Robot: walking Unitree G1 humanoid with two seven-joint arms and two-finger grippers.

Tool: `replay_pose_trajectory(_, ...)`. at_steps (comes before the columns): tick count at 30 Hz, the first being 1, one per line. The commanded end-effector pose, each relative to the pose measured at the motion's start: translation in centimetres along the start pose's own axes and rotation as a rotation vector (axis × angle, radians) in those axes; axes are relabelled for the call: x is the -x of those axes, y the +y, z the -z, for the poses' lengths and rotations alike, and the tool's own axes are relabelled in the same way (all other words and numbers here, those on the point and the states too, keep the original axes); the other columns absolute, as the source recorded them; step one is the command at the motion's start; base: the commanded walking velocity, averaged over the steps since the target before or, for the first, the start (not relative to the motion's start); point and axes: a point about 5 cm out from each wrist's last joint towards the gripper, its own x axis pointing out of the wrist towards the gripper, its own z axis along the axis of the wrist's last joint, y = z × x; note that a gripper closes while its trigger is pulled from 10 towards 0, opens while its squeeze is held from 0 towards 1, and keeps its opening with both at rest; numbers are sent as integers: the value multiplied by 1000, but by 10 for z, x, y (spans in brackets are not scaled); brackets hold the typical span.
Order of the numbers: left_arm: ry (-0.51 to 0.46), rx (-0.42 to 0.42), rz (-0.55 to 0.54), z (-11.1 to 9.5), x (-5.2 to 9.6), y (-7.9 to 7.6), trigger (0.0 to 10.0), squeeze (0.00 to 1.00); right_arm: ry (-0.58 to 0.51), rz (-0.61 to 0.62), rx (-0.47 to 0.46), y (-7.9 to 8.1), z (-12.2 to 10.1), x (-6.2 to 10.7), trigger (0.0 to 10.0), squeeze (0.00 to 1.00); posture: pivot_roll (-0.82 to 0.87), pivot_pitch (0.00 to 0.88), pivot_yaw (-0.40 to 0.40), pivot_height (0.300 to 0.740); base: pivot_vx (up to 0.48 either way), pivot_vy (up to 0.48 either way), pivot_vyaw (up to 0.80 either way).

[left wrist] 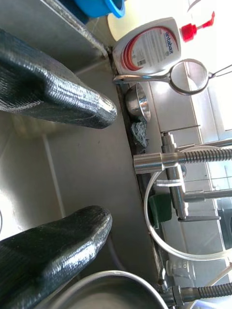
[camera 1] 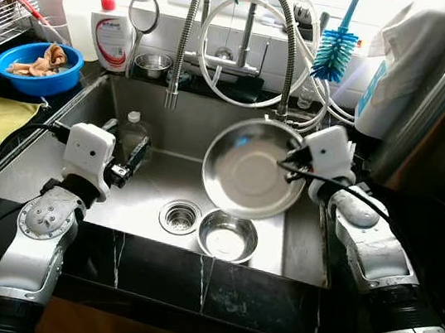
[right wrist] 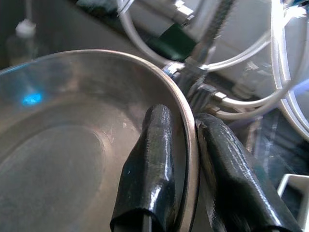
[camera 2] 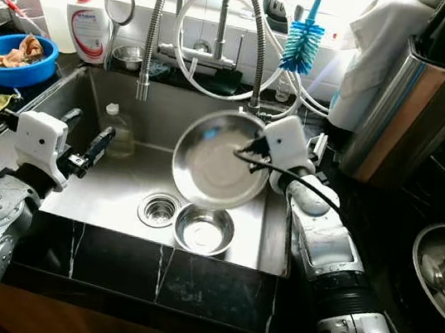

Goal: Kitchen organization

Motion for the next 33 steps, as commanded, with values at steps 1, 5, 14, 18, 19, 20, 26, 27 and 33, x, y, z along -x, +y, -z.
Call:
replay_pose_trajectory(1, -24, -10, 20, -5, -3, -4, 10000, 0, -28, -19, 31, -3, -8, -3, 10000, 0, 7, 0, -25, 740, 0, 0, 0)
replay_pose_trajectory(5, -17, -4, 33, -3, -2, -6, 10000, 0, -22, -19, 31, -5, -7, -5, 10000, 0, 9, 0, -26, 740, 0, 0, 0)
replay_pose_trajectory(14, -18, 6, 46, -3, -1, -9, 10000, 0, 49, -96, 58, 2, 0, -11, 10000, 0, 12, 0, -31, 740, 0, 0, 0)
replay_pose_trajectory(18, -15, 7, 49, -3, 1, -9, 10000, 0, 68, -120, 53, 6, 2, -13, 10000, 0, 16, 0, -33, 740, 0, 0, 0)
replay_pose_trajectory(19, -15, 8, 49, -3, 1, -9, 10000, 0, 71, -121, 52, 7, 2, -14, 10000, 0, 17, 0, -33, 740, 0, 0, 0)
replay_pose_trajectory(20, -14, 8, 51, -3, 2, -10, 10000, 0, 72, -122, 64, 6, 1, -14, 10000, 0, 17, 0, -33, 740, 0, 0, 0)
replay_pose_trajectory(26, -13, 13, 57, -2, 2, -11, 10000, 0, 76, -134, 87, 4, -2, -15, 10000, 0, 14, 0, -35, 740, 0, 0, 0)
replay_pose_trajectory(27, -12, 14, 60, -2, 2, -12, 10000, 0, 76, -144, 95, 4, -4, -15, 10000, 0, 14, 0, -35, 740, 0, 0, 0)
replay_pose_trajectory(33, -11, 17, 63, -2, 3, -13, 10000, 0, 82, -167, 97, 5, -5, -16, 10000, 757, 19, 0, -38, 740, 0, 0, 0)
